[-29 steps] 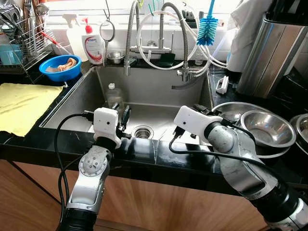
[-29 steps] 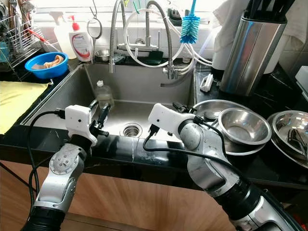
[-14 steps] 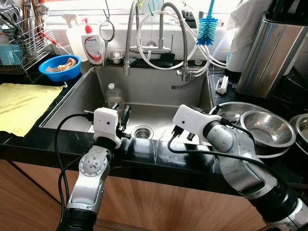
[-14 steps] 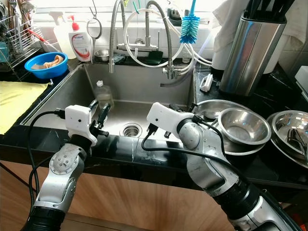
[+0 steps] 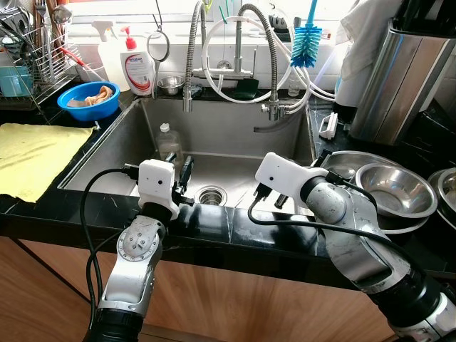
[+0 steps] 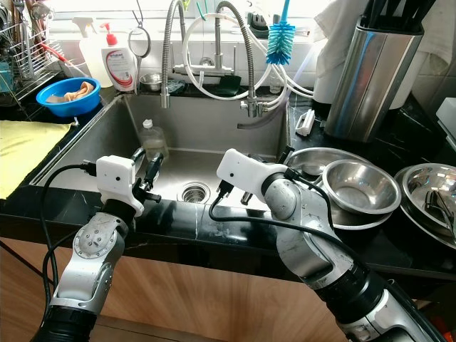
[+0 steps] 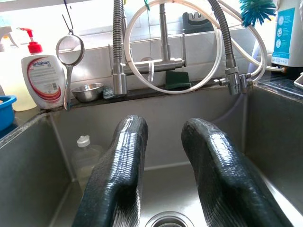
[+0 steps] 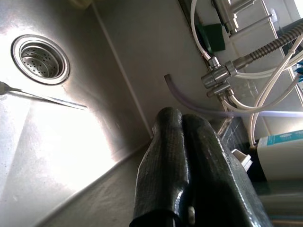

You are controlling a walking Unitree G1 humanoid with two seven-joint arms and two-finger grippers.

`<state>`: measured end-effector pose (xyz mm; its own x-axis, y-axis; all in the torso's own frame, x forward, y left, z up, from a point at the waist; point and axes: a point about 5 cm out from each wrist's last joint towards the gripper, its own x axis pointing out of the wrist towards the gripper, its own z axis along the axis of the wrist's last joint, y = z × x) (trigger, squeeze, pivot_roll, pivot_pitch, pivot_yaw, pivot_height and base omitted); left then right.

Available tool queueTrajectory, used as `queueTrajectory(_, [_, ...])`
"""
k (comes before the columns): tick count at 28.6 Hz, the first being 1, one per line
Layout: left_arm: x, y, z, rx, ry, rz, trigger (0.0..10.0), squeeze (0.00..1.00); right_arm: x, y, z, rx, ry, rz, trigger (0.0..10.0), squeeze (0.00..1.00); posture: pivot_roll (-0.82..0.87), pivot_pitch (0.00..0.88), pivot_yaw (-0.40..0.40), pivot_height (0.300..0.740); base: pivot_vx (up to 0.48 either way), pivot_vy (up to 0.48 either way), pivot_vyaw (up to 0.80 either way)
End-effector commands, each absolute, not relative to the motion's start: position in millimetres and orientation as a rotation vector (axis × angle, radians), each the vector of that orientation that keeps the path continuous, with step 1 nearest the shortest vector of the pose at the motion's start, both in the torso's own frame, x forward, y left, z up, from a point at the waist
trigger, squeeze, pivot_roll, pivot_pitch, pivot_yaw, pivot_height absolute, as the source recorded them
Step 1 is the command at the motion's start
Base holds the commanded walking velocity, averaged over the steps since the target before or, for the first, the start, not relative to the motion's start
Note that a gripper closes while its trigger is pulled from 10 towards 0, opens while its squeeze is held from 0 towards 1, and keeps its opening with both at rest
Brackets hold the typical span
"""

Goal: Kitchen organization

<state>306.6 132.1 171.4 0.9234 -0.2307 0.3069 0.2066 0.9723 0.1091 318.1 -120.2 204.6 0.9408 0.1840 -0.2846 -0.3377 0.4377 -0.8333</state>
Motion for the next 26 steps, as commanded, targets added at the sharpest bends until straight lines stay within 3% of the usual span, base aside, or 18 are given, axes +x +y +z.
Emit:
queueTrajectory(1, [309, 134, 172, 0.087, -0.315, -0.217, 10.0, 0.0, 320, -120, 210, -1.059, 0.148, 0.325, 0.0, 0.0, -0.08, 0.0, 0.055, 0.74, 0.0, 0.0, 0.0])
queueTrajectory(12, [309, 133, 173, 0.078, -0.318, -0.212, 10.0, 0.0, 324, -114, 239, -1.1, -0.048, 0.28, 0.0, 0.0, -0.09, 0.0, 0.048, 0.74, 0.0, 0.0, 0.0])
queueTrajectory(26, [309, 133, 172, 0.065, -0.319, -0.209, 10.0, 0.0, 325, -112, 244, -1.186, -0.105, 0.288, 0.0, 0.0, -0.09, 0.0, 0.042, 0.74, 0.0, 0.0, 0.0])
